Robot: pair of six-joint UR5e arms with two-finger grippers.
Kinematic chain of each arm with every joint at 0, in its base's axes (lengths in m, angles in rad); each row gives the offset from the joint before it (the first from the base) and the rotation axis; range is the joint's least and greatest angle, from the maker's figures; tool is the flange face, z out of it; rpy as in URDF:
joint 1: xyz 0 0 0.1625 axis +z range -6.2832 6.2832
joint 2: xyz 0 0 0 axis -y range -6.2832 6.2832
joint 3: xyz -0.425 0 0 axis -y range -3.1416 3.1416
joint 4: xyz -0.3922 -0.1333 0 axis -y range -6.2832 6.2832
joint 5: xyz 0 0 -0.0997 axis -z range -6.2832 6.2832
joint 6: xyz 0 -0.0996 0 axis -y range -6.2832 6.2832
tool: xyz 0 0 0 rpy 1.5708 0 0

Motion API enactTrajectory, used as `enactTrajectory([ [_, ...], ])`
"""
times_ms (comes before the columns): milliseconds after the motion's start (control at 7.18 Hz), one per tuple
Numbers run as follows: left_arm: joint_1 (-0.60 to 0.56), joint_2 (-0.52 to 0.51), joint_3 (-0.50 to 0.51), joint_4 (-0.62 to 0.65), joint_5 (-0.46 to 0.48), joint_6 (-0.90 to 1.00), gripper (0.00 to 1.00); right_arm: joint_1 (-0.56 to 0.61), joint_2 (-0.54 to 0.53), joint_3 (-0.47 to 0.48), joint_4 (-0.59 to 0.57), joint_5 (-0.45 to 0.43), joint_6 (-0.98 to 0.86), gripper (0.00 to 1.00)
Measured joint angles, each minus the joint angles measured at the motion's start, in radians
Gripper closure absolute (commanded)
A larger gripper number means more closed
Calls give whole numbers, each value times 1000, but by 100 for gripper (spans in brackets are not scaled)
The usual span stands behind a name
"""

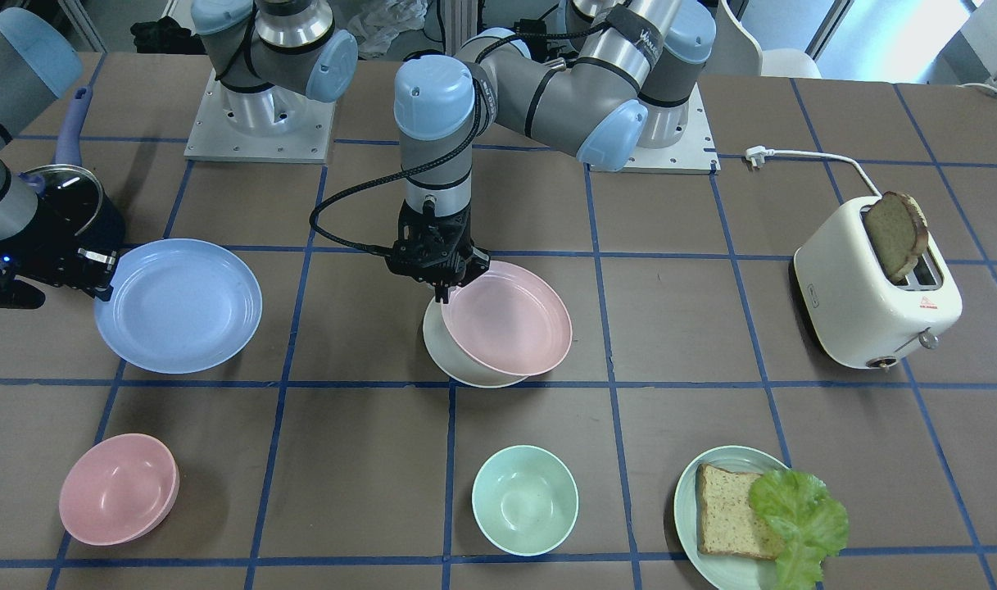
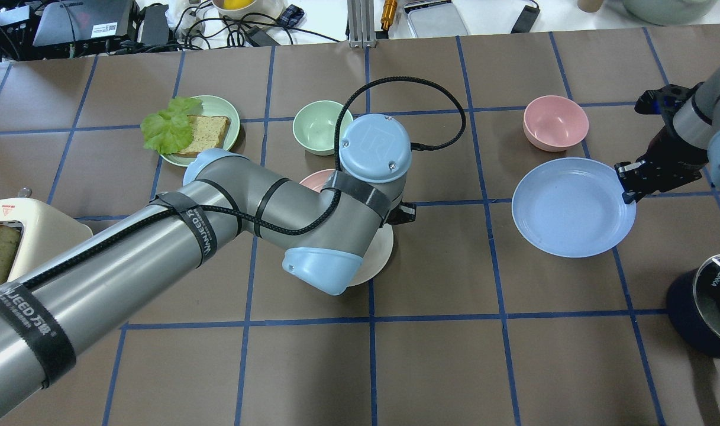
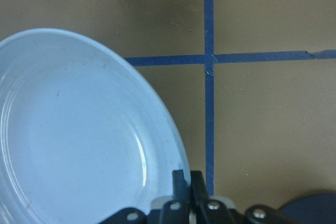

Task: Stack three plates with pink and blue
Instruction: 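Carry the pink plate with the left gripper onto the cream plate, then release the pink plate and raise the left gripper away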

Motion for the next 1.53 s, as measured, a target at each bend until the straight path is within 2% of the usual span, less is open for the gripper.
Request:
enactTrajectory([
  [697,-8,-84,23,-18,-5,3,100,6,-4,4,2,6,5,100],
  [836,-12,-92,33,-17,-10,-1,27,6,-4,4,2,6,5,100],
  [975,-19,-95,39,-16,-14,-4,0,6,-4,3,1,5,5,100],
  [1533,-13,-53,46,-20,-16,-1,0,8,-6,3,3,5,6,100],
])
